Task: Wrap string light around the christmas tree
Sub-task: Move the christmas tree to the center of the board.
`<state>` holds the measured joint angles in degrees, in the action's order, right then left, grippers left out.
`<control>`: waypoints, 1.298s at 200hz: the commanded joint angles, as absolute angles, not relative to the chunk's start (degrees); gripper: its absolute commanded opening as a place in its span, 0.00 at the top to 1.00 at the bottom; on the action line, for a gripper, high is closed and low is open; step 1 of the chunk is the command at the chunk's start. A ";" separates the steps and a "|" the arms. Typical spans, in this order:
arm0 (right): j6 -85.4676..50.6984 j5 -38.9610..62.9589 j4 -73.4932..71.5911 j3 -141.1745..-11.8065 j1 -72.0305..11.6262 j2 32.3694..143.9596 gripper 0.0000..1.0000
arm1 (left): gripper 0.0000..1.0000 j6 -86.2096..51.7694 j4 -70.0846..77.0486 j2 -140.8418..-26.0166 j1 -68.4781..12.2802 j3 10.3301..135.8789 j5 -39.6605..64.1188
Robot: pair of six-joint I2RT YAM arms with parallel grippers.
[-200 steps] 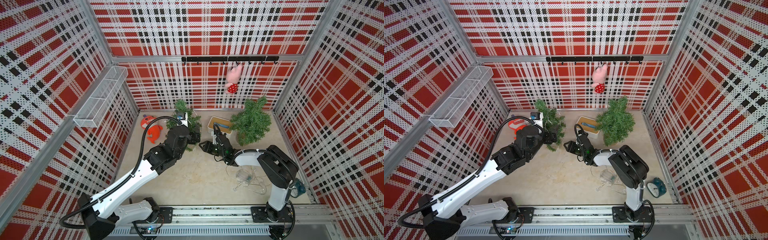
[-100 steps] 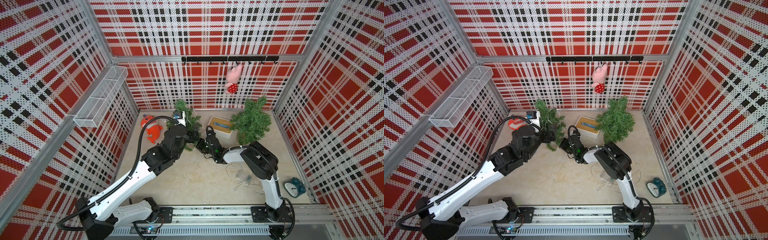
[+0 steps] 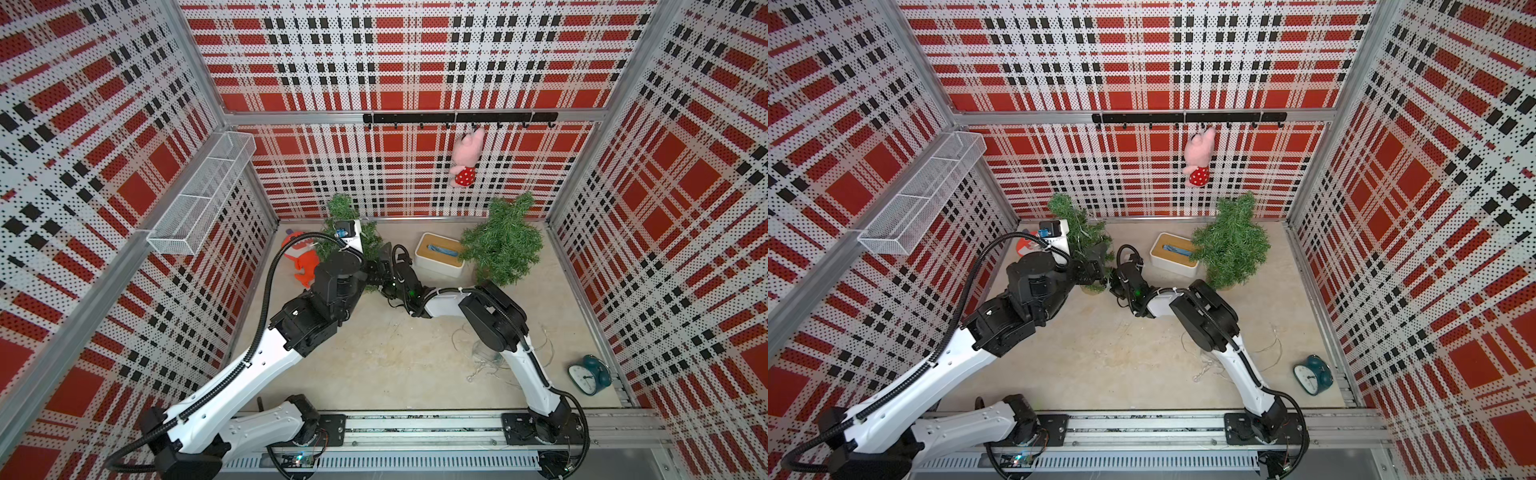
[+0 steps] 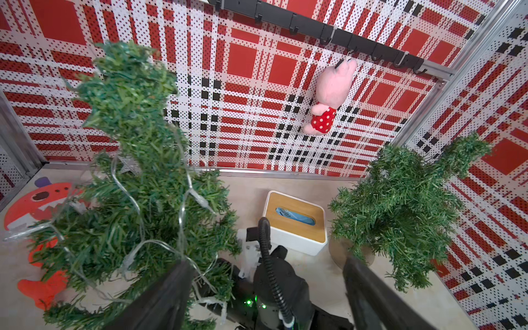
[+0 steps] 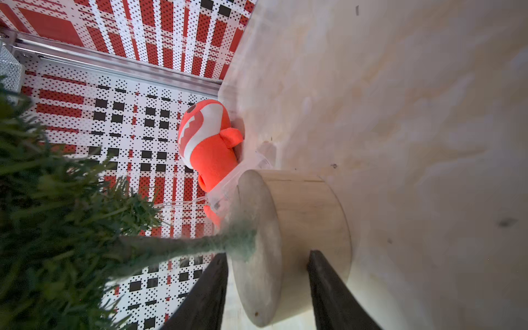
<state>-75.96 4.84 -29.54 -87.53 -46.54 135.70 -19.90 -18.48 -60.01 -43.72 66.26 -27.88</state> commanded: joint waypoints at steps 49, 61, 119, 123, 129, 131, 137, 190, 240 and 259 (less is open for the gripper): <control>-76.77 4.75 -24.78 -101.76 -49.74 144.11 0.52 | 0.14 -19.50 -19.60 -58.66 -43.42 67.76 -27.60; -76.06 4.96 -25.50 -100.30 -49.70 142.80 0.50 | 0.14 -19.51 -19.68 -58.74 -43.51 67.85 -27.41; -67.18 4.69 -30.83 -76.27 -46.75 124.62 0.37 | 0.15 -19.42 -17.95 -65.05 -47.79 70.70 -26.53; -66.45 4.55 -30.78 -73.87 -46.57 122.99 0.36 | 0.15 -19.35 -17.59 -65.68 -48.01 70.87 -26.34; -64.99 4.50 -30.68 -71.43 -46.26 120.58 0.36 | 0.15 -19.26 -16.93 -66.54 -48.28 71.05 -26.00; -64.57 4.49 -30.56 -70.59 -46.19 119.77 0.35 | 0.15 -19.27 -16.71 -66.86 -48.33 71.07 -25.90; -63.07 4.69 -30.21 -68.55 -46.06 117.56 0.35 | 0.15 -19.29 -15.79 -67.70 -48.47 71.10 -25.39; -44.63 0.08 -9.53 -52.51 -45.79 90.58 0.49 | 0.16 -22.62 -6.69 -73.47 -41.73 68.28 -14.90; -30.78 -17.72 34.20 -64.85 -44.17 71.04 0.30 | 0.14 -22.48 -1.17 -81.77 -45.45 67.28 -14.43; -29.20 -19.80 41.45 -68.38 -39.73 65.12 0.26 | 0.14 -23.72 4.04 -83.67 -48.56 64.42 -14.84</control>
